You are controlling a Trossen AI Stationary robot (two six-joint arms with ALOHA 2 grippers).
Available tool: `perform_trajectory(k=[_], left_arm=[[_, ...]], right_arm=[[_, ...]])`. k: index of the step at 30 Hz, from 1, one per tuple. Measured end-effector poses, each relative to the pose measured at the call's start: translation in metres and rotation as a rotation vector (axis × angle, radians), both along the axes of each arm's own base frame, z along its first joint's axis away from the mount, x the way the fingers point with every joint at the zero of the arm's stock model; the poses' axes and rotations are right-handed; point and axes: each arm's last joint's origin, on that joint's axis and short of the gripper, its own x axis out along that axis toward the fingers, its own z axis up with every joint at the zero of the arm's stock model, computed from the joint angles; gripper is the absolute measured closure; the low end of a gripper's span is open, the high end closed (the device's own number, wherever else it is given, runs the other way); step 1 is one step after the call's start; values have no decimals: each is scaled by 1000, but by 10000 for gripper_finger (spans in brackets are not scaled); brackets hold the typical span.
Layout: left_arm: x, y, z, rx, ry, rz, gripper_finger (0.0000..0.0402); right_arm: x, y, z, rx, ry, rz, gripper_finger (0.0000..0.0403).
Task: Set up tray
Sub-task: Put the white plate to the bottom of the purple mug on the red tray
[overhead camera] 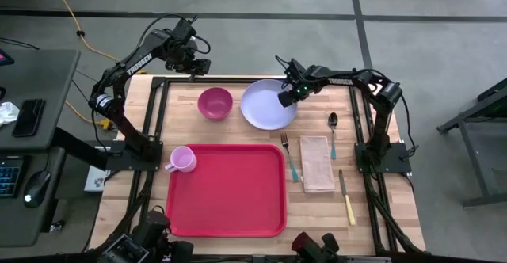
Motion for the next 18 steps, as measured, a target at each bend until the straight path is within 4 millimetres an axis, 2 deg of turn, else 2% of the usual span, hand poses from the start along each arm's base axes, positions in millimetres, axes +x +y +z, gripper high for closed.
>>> perform_trajectory(k=[18], left_arm=[[0,0,0,0,0,-3,147]], right_arm=[[-8,-8,0,36,-27,-56,401]])
